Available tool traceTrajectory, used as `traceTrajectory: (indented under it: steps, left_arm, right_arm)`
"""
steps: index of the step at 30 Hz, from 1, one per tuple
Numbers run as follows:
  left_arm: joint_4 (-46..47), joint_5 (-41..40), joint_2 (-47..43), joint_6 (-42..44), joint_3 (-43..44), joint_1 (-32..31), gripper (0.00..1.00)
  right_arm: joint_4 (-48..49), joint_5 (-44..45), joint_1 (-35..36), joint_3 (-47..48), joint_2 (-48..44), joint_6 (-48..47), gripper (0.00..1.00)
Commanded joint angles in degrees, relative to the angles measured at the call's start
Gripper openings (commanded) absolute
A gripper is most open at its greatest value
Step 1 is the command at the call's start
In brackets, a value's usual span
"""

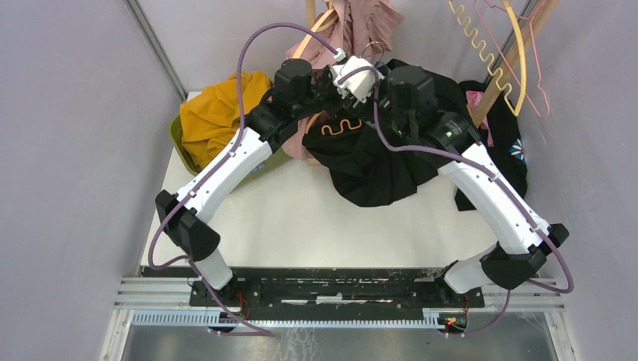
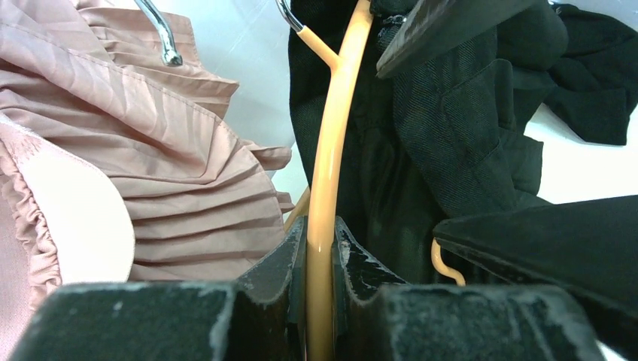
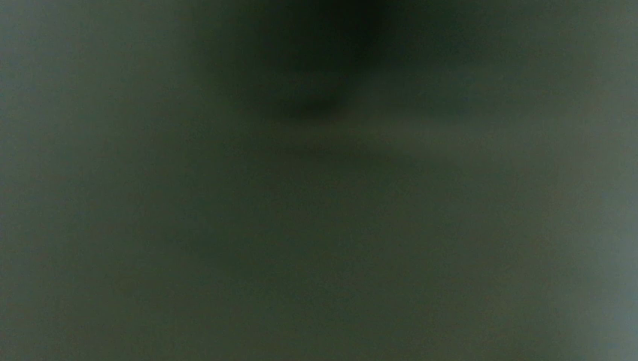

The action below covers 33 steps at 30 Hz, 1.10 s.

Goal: Remove the skirt from the hanger

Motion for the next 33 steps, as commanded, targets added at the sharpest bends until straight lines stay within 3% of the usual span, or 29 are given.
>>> traceTrajectory:
  steps: [1, 7, 12, 15, 18, 22, 26, 33]
  left_arm:
    - [7.52, 0.95, -4.73, -2.24, 1.14, -0.10, 0.03]
    - [6.72, 1.27, -4.77, -2.04, 1.38, -0.13, 0.03]
    - [6.00, 1.97, -5.43, -2.07, 1.13, -0.11, 0.03]
    - [5.30, 1.47, -6.05, -1.51, 0.34, -0.05, 0.03]
    - [4.95, 1.32, -6.34, -1.36, 0.06, -0.05, 0.03]
    - [4.65, 1.41, -6.61, -1.18, 0.03, -0.09, 0.03]
    - [4.52, 1.58, -7.29, -1.26, -0.41, -0.04, 0.03]
    - [3.92, 1.74, -9.10, -0.56, -2.17, -0.10, 0.03]
  right_arm:
    - [7.15, 10.35, 2.14, -5.45, -1.95, -20.29, 0.68]
    - [17.96, 15.92, 2.17, -11.02, -2.54, -30.21, 0.73]
    - [20.30, 15.17, 1.81, -11.45, -1.76, -28.88, 0.73]
    - [20.55, 14.05, 0.86, -10.85, -2.19, -24.89, 0.65]
    - [16.88, 8.76, -2.34, -7.97, -3.83, -14.38, 0.62]
    - [9.28, -2.18, -7.35, -3.39, -5.68, -4.08, 0.73]
    - [4.38, -8.43, -11.28, 0.23, -5.15, -0.90, 0.78]
    - [2.83, -19.63, -15.09, 0.01, -4.84, -0.08, 0.74]
